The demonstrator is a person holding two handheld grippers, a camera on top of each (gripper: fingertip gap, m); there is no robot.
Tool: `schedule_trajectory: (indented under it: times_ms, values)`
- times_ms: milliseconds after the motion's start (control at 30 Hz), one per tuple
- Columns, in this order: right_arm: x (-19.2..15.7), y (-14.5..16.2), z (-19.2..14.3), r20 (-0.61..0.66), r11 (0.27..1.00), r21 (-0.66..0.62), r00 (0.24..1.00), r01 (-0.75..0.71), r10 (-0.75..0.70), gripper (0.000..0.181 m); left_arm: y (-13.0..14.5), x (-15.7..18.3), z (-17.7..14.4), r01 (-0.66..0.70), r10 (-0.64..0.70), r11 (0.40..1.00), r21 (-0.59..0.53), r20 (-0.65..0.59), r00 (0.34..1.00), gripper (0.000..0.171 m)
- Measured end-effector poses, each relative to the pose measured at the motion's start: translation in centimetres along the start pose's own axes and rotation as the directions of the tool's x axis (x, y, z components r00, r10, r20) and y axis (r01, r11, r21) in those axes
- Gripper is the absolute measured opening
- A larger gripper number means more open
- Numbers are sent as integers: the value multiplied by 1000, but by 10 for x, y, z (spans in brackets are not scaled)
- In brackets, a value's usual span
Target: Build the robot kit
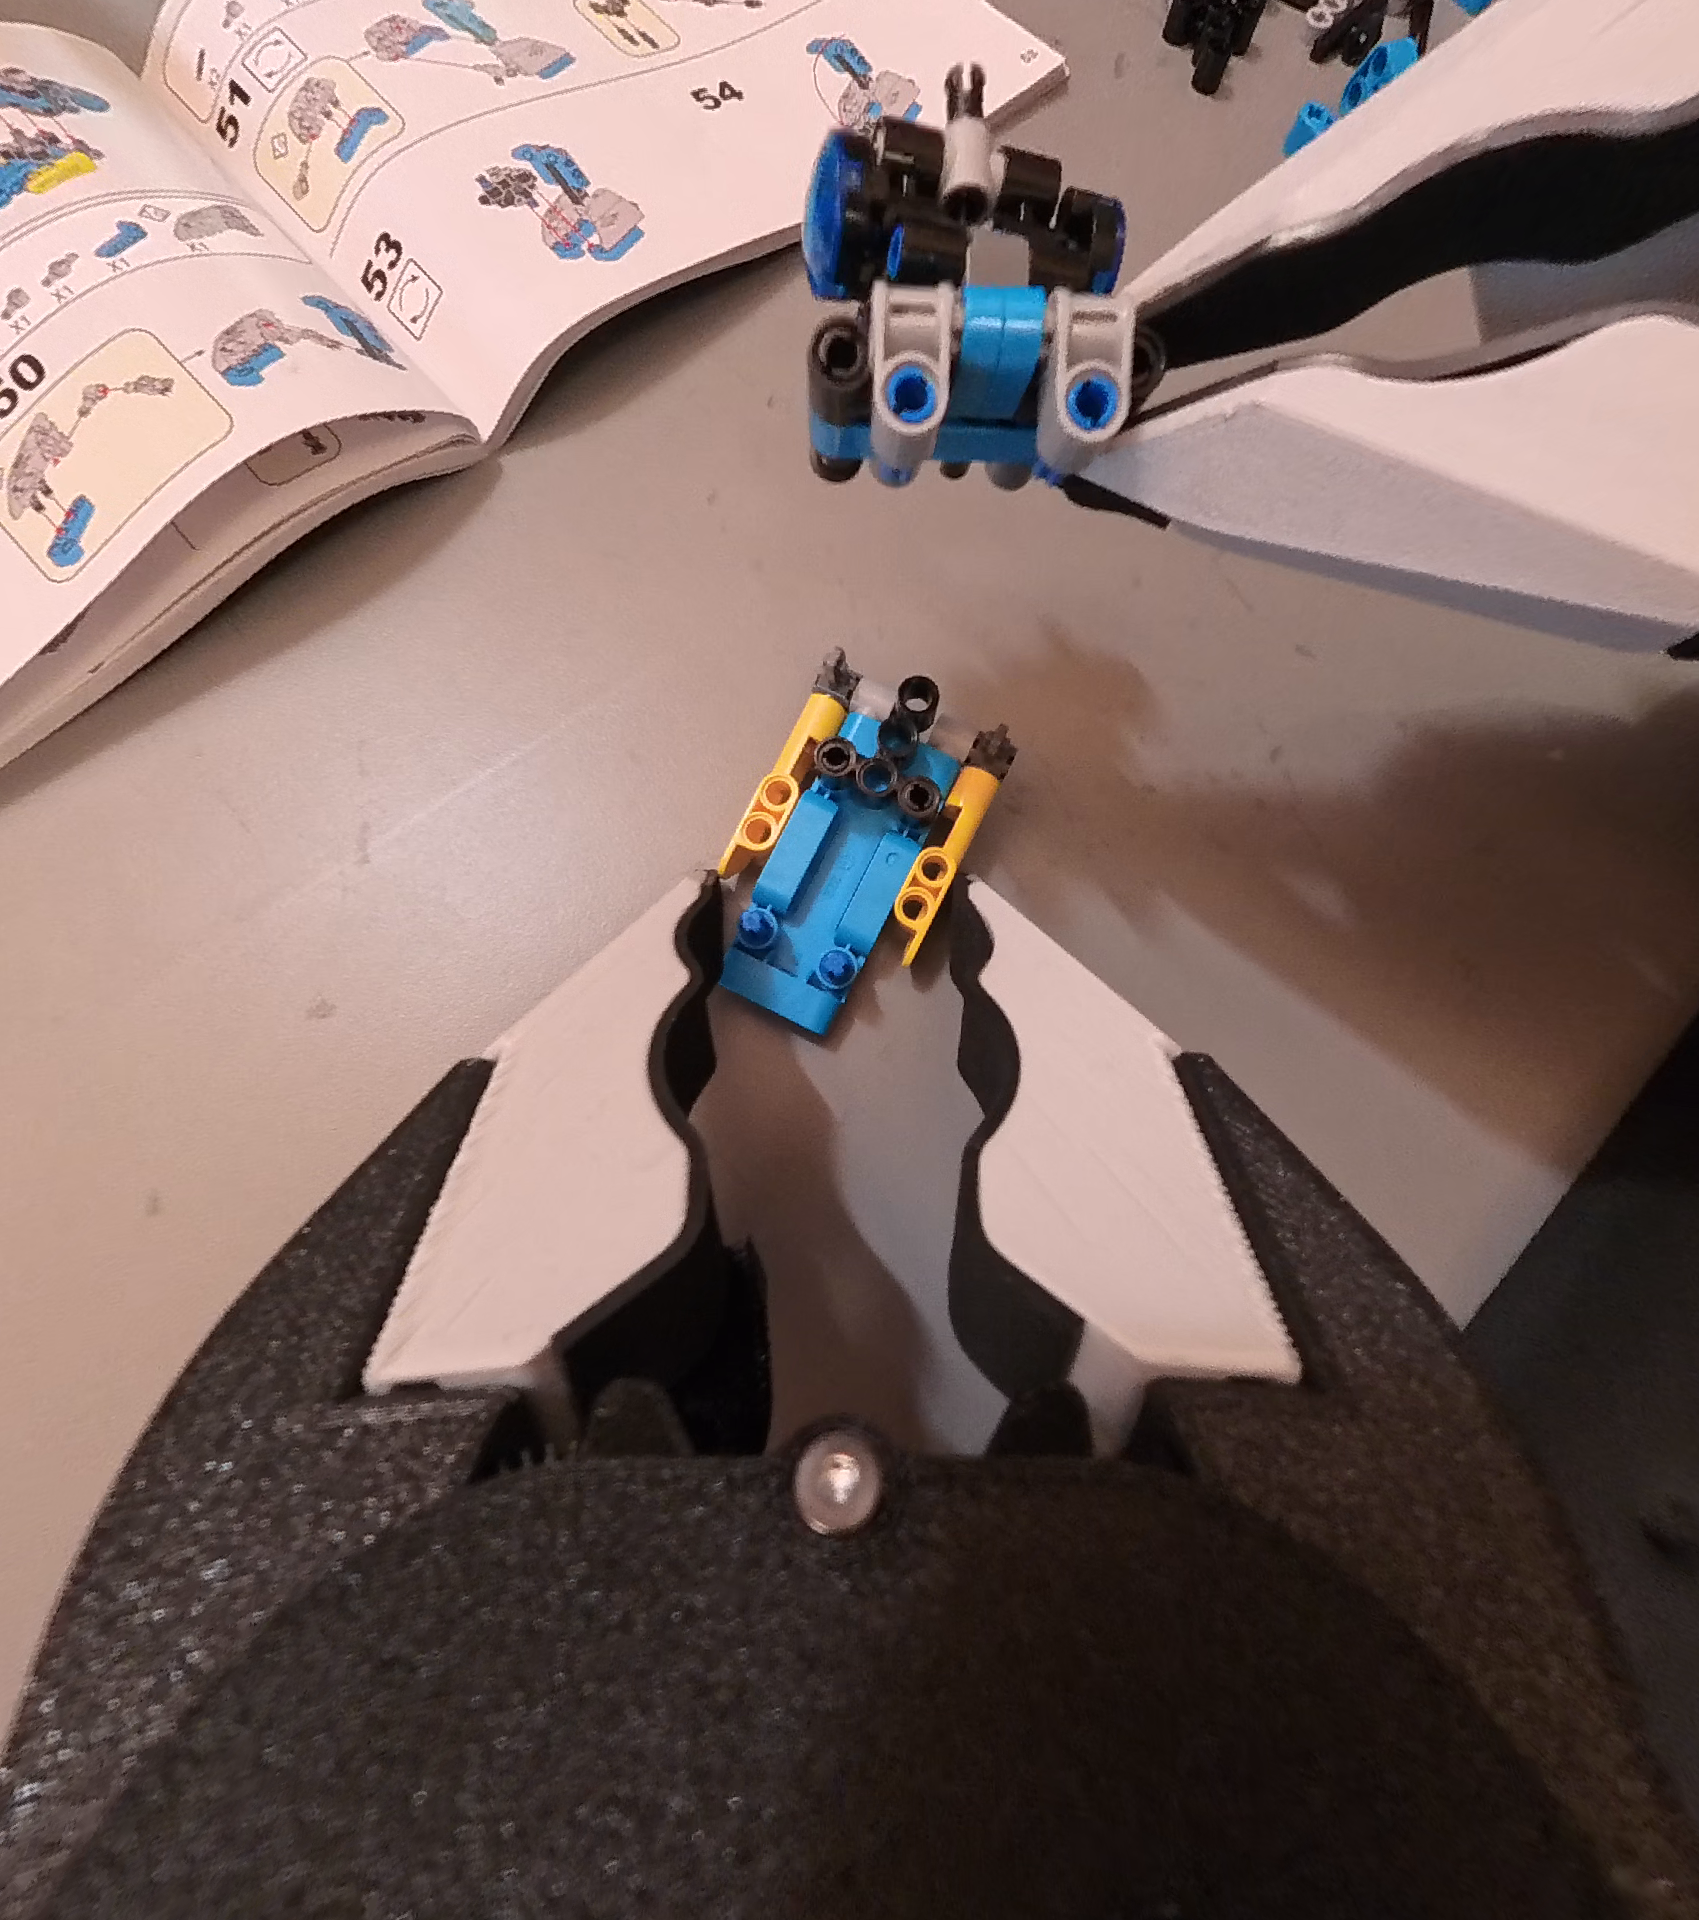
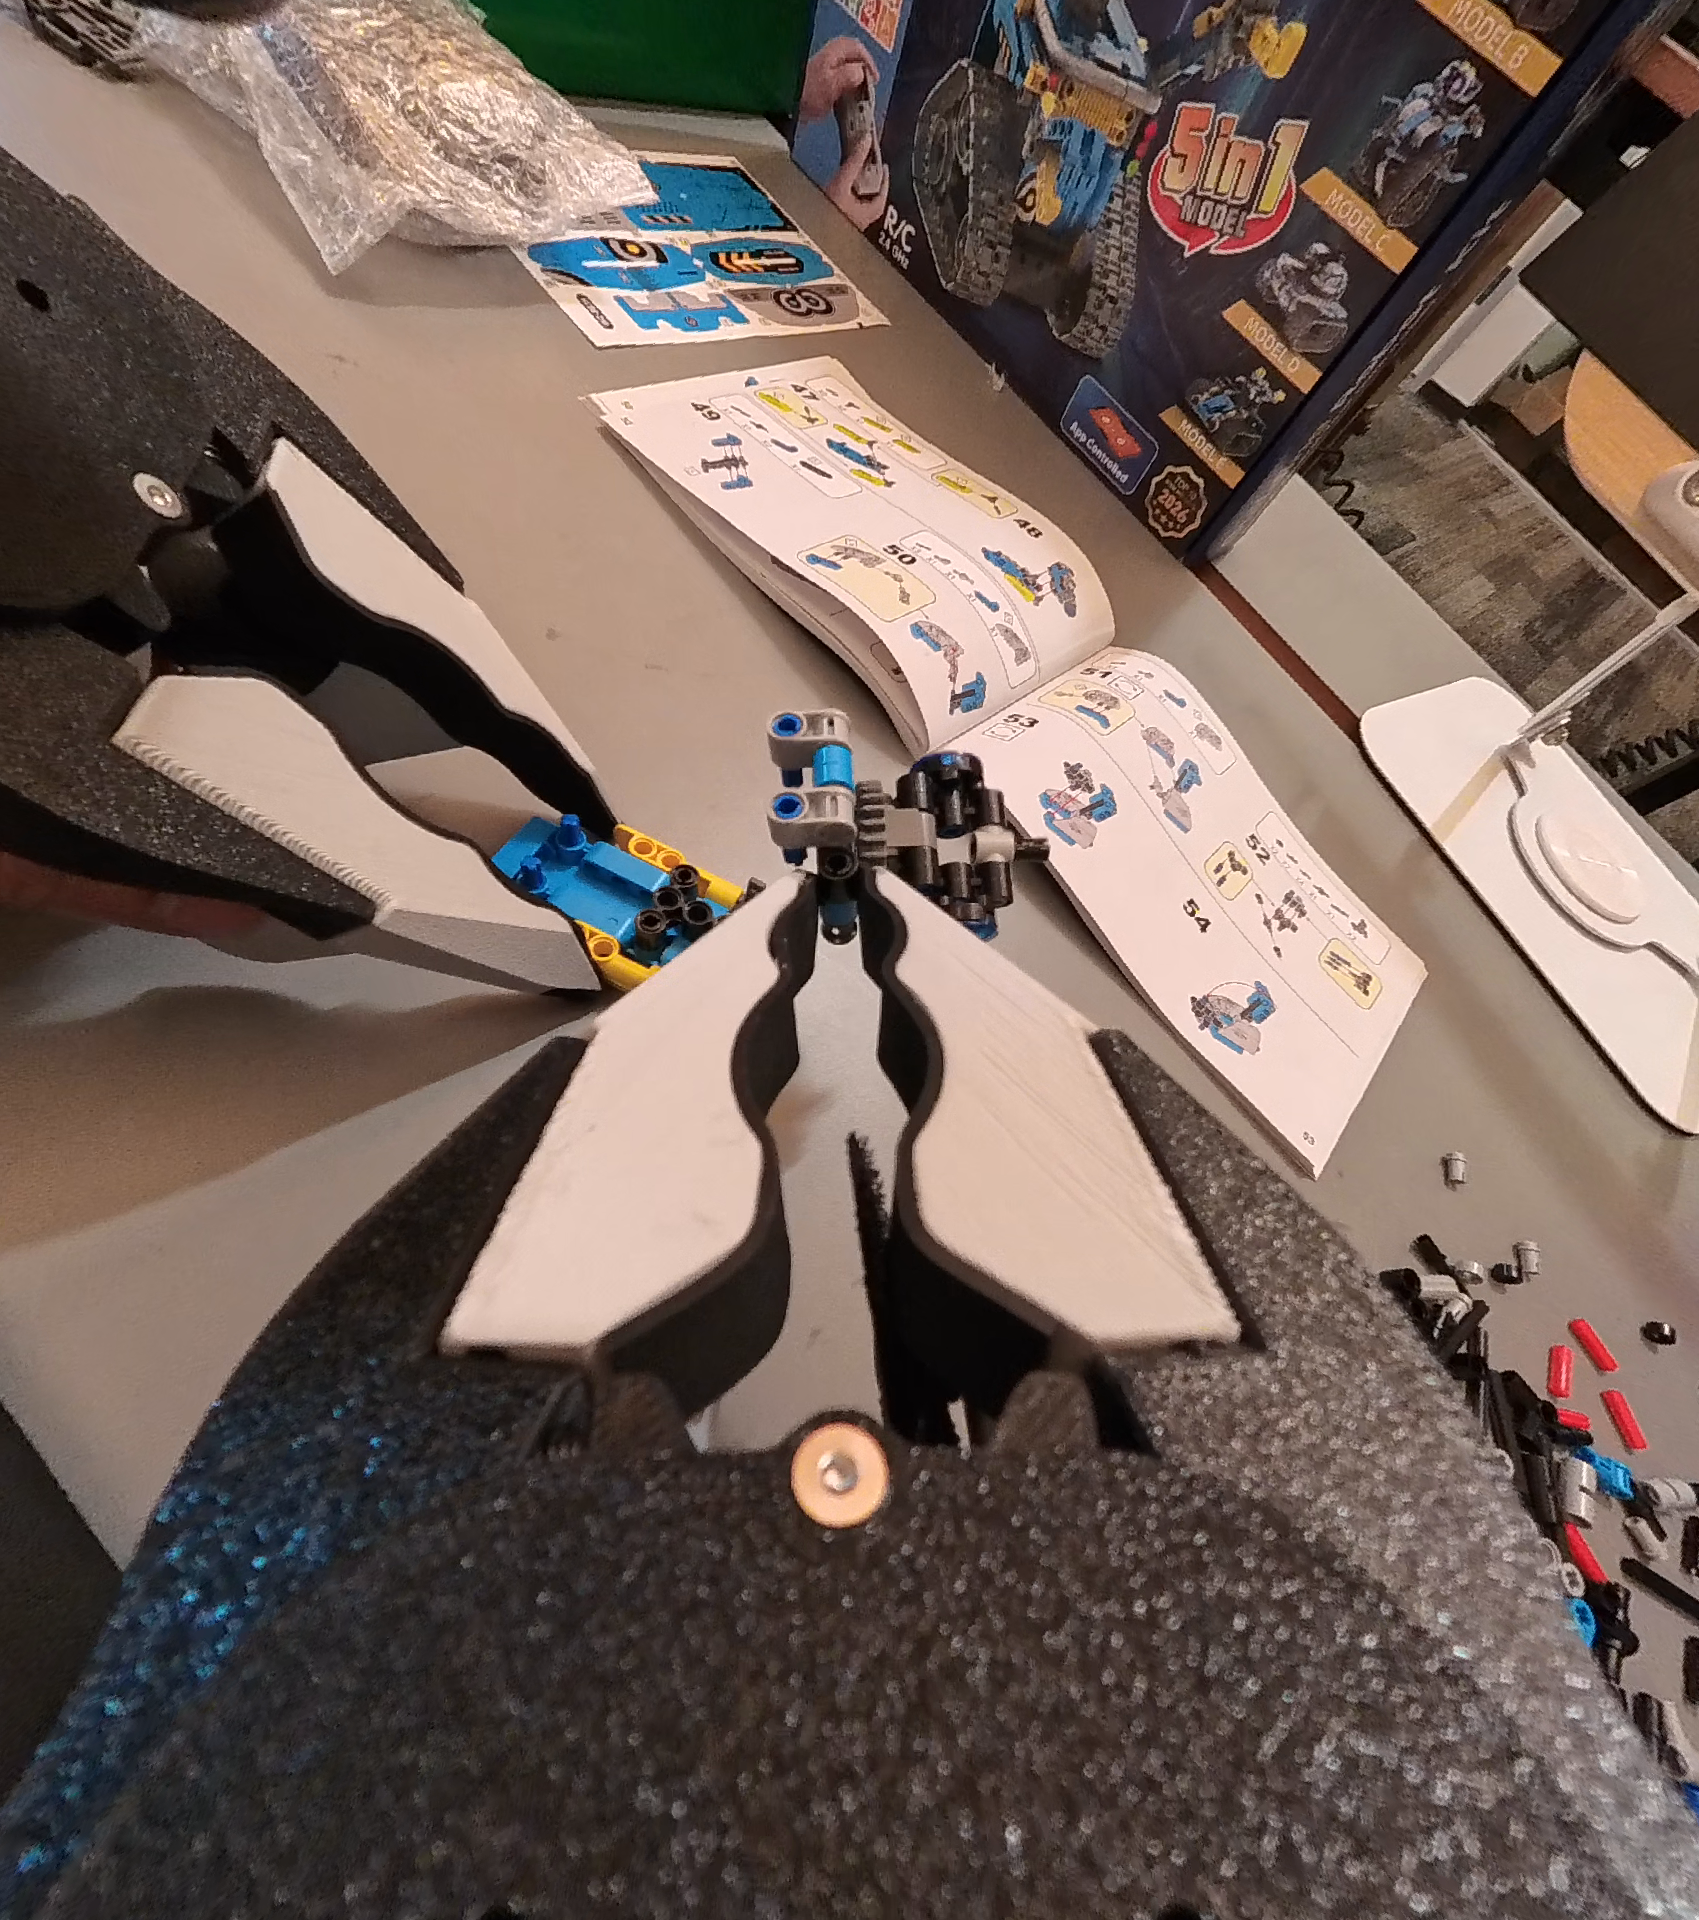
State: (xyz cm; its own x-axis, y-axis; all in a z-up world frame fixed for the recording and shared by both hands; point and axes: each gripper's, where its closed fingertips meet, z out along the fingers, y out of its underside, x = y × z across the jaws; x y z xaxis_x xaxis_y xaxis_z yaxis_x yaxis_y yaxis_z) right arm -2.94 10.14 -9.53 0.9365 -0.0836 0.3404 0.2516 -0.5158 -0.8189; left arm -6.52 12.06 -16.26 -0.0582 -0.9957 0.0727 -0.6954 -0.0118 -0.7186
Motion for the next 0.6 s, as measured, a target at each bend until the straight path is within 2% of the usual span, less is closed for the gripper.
schedule_trajectory:
  times_ms: [200, 267, 367, 467, 600]
  values:
    - [0, 1, 1, 12, 1000, 0, 1000, -26, 26, 7, 0, 0, 0, 0, 0, 1000, 0, -1, 1000, 44]
    - [-6, -2, 0, 93, 993, 16, 989, -120, 118, 7, 0, 0, 0, 1, -1, 1000, 1, -2, 1000, 44]
    - [-6, -7, -3, 234, 944, 34, 921, -329, 312, 6, -3, 0, -1, 9, -9, 1000, 15, -15, 1000, 44]
    - [-3, -19, -12, 422, 824, 41, 757, -566, 499, 7, -25, 5, -14, 19, -11, 989, 147, -53, 999, 45]
    - [3, -26, -22, 623, 590, -73, 425, -804, 656, 7, -63, 15, -46, 24, 20, 925, 380, -114, 993, 46]
